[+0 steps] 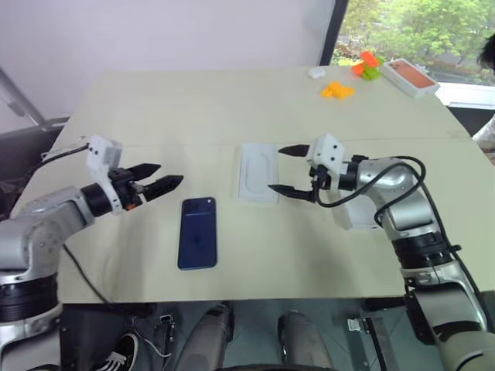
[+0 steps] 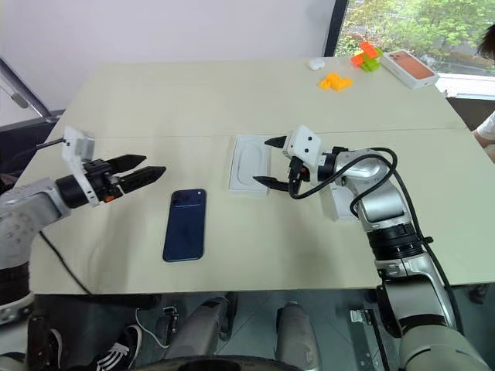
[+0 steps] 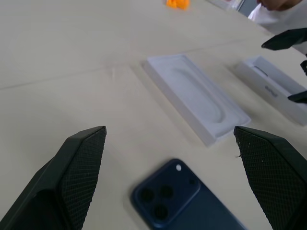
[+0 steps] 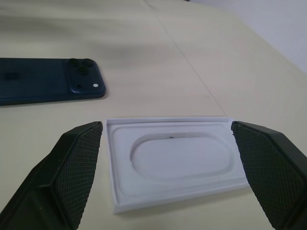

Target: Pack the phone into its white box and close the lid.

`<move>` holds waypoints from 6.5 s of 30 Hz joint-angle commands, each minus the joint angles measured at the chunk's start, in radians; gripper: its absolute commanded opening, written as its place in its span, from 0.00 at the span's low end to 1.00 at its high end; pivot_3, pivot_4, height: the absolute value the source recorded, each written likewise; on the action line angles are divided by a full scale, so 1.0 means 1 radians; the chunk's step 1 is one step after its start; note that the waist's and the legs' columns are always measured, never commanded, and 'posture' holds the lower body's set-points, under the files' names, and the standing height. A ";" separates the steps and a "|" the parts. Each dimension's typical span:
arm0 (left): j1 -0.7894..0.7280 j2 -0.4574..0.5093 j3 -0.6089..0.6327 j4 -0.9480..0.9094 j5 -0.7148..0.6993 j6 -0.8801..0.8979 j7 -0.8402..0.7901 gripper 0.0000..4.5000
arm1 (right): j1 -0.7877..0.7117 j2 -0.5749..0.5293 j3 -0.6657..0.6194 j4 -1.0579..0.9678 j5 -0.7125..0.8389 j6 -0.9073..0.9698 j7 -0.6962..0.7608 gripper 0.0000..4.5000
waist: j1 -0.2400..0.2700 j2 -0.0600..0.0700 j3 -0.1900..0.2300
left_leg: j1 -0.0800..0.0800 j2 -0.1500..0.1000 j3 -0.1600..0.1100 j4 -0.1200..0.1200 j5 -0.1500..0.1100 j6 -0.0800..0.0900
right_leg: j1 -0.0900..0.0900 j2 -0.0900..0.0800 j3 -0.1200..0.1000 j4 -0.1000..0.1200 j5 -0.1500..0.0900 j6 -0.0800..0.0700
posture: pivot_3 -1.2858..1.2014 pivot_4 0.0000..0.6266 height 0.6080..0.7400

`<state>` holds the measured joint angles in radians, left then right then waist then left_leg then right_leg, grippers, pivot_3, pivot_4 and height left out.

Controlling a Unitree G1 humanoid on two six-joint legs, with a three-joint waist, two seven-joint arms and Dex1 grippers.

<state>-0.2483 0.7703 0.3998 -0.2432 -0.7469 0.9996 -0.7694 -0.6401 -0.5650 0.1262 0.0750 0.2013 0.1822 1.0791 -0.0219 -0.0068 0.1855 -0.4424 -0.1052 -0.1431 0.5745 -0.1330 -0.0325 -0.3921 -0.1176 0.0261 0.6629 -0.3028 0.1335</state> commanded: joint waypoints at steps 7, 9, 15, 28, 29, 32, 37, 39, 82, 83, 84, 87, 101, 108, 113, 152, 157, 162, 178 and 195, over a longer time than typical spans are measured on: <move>0.298 0.077 0.240 -0.099 -0.170 0.099 -0.101 1.00 | 0.084 0.075 0.123 -0.173 -0.038 -0.037 -0.027 0.49 | 0.000 0.000 0.000 | 0.000 0.005 0.001 -0.002 0.000 -0.001 | -0.003 0.001 0.000 -0.001 0.000 -0.004 | 0.52 0.24 1.00; 0.359 0.079 0.273 -0.088 -0.202 0.128 -0.118 1.00 | 0.093 0.074 0.170 -0.159 -0.094 -0.103 -0.025 0.27 | 0.001 0.000 0.000 | 0.000 0.005 0.001 -0.002 -0.001 -0.001 | -0.005 0.001 0.001 -0.003 0.000 -0.005 | 0.52 0.24 1.00; 0.425 0.031 0.265 -0.078 -0.247 0.183 -0.048 1.00 | 0.112 0.076 0.295 -0.098 -0.260 -0.322 -0.044 0.02 | 0.009 0.000 0.000 | 0.000 0.006 0.002 -0.002 -0.001 -0.001 | -0.003 0.001 -0.001 -0.005 0.001 -0.007 | 0.52 0.24 1.00; 0.318 -0.156 0.095 -0.096 -0.269 0.223 0.180 1.00 | 0.072 0.138 0.399 0.104 -0.484 -0.553 -0.160 0.02 | 0.007 -0.001 -0.001 | 0.001 0.011 0.001 -0.002 0.000 -0.002 | -0.002 0.008 -0.001 -0.007 0.003 -0.009 | 0.52 0.24 1.00; 0.310 -0.165 0.094 -0.094 -0.281 0.233 0.193 1.00 | 0.070 0.144 0.397 0.113 -0.485 -0.552 -0.168 0.02 | 0.007 -0.001 -0.001 | 0.001 0.011 0.001 -0.002 0.000 -0.002 | -0.002 0.009 -0.001 -0.007 0.003 -0.009 | 0.52 0.24 1.00; 0.304 -0.176 0.070 -0.090 -0.278 0.238 0.226 1.00 | 0.063 0.147 0.403 0.137 -0.510 -0.568 -0.184 0.02 | 0.008 -0.001 -0.001 | 0.003 0.013 0.001 -0.001 0.000 -0.002 | 0.000 0.012 -0.001 -0.007 0.004 -0.011 | 0.52 0.24 1.00; 0.300 -0.183 0.059 -0.071 -0.279 0.240 0.250 1.00 | 0.049 0.156 0.404 0.159 -0.536 -0.573 -0.201 0.02 | 0.008 -0.001 -0.002 | 0.006 0.013 0.001 -0.001 0.000 -0.003 | 0.003 0.012 0.000 -0.007 0.004 -0.012 | 0.52 0.24 1.00; 0.286 -0.200 0.044 -0.064 -0.271 0.234 0.274 1.00 | 0.041 0.168 0.407 0.162 -0.547 -0.574 -0.213 0.02 | 0.008 0.000 -0.002 | 0.006 0.014 0.001 -0.001 0.001 -0.003 | 0.003 0.013 0.000 -0.007 0.005 -0.012 | 0.52 0.24 1.00; 0.196 -0.108 -0.127 -0.009 -1.057 0.131 1.112 1.00 | -0.018 0.344 0.484 0.277 -0.676 -0.585 -0.336 0.02 | 0.004 0.000 -0.004 | 0.008 0.017 0.001 -0.002 0.002 -0.005 | 0.003 0.015 0.001 -0.007 0.007 -0.016 | 0.52 0.24 1.00; 0.197 -0.105 -0.130 -0.010 -1.066 0.123 1.113 1.00 | -0.018 0.346 0.486 0.278 -0.677 -0.587 -0.337 0.02 | 0.004 0.000 -0.004 | 0.008 0.017 0.001 -0.002 0.002 -0.005 | 0.003 0.015 0.001 -0.007 0.007 -0.016 | 0.52 0.24 1.00; 0.198 -0.096 -0.136 -0.013 -1.066 0.121 1.110 1.00 | -0.014 0.351 0.486 0.279 -0.672 -0.584 -0.336 0.02 | 0.004 0.001 -0.004 | 0.008 0.017 0.001 -0.002 0.002 -0.005 | 0.003 0.015 0.002 -0.007 0.007 -0.016 | 0.52 0.24 1.00; 0.202 -0.082 -0.152 -0.019 -1.085 0.101 1.113 1.00 | -0.011 0.356 0.487 0.278 -0.676 -0.582 -0.341 0.02 | 0.003 0.001 -0.004 | 0.008 0.018 0.001 -0.002 0.002 -0.005 | 0.003 0.015 0.002 -0.007 0.007 -0.016 | 0.52 0.24 1.00; 0.206 -0.015 -0.214 -0.050 -1.224 -0.017 1.277 1.00 | 0.002 0.356 0.489 0.277 -0.694 -0.591 -0.347 0.02 | 0.002 0.001 -0.005 | 0.008 0.018 0.001 -0.003 0.002 -0.005 | 0.003 0.015 0.005 -0.009 0.007 -0.016 | 0.52 0.24 1.00; 0.172 -0.011 -0.240 -0.076 -1.225 -0.037 1.326 1.00 | 0.002 0.353 0.490 0.285 -0.693 -0.596 -0.348 0.02 | 0.006 0.001 -0.005 | 0.010 0.018 0.002 -0.014 0.003 -0.007 | 0.001 0.015 0.004 -0.014 0.007 -0.016 | 0.52 0.24 1.00; 0.172 -0.043 -0.265 -0.070 -1.225 -0.047 1.328 1.00 | 0.002 0.381 0.497 0.283 -0.688 -0.587 -0.352 0.02 | 0.007 0.001 -0.005 | 0.011 0.018 0.002 -0.015 0.003 -0.008 | 0.002 0.015 0.004 -0.015 0.007 -0.016 | 0.52 0.24 1.00; 0.222 0.006 -0.268 -0.085 -1.225 -0.085 1.289 0.01 | 0.008 0.340 0.494 0.262 -0.683 -0.583 -0.346 0.00 | 0.008 0.000 -0.005 | 0.009 0.017 0.002 -0.017 0.003 -0.008 | 0.001 0.014 0.003 -0.019 0.006 -0.016 | 0.52 0.24 1.00; 0.209 0.008 -0.248 -0.086 -1.225 -0.090 1.263 0.01 | 0.010 0.318 0.472 0.249 -0.665 -0.579 -0.339 0.00 | 0.009 0.000 -0.005 | 0.009 0.017 0.002 -0.017 0.003 -0.008 | 0.001 0.014 0.003 -0.019 0.006 -0.016 | 0.52 0.24 1.00; 0.224 0.021 -0.174 -0.087 -1.225 -0.078 1.164 0.01 | 0.038 0.280 0.348 0.110 -0.444 -0.423 -0.222 0.00 | 0.010 -0.002 -0.003 | 0.001 0.017 0.002 -0.016 0.004 -0.008 | -0.006 0.015 0.003 -0.019 0.007 -0.016 | 0.52 0.24 1.00; 0.312 0.040 0.024 -0.007 -1.193 -0.039 0.762 0.00 | -0.119 0.192 0.251 0.139 -0.287 -0.026 -0.097 0.96 | 0.008 -0.002 -0.002 | -0.005 0.018 0.004 -0.018 0.003 -0.008 | -0.012 0.013 0.003 -0.024 0.007 -0.017 | 0.52 0.24 1.00; 0.273 0.005 -0.018 -0.070 -1.155 -0.086 0.795 0.00 | -0.163 0.156 0.306 0.229 -0.356 0.068 -0.005 0.42 | 0.007 -0.002 -0.002 | -0.007 0.018 0.004 -0.019 0.003 -0.008 | -0.013 0.015 0.003 -0.022 0.007 -0.016 | 0.52 0.24 1.00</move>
<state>0.0505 0.7726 0.3695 -0.2750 -1.8748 0.9343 0.0197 -0.8006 -0.4002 0.4266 0.3277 -0.1426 0.2484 1.0742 -0.0144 -0.0087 0.1838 -0.4498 -0.0874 -0.1394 0.5565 -0.1299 -0.0401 -0.4056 -0.1028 0.0288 0.6414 -0.2953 0.1171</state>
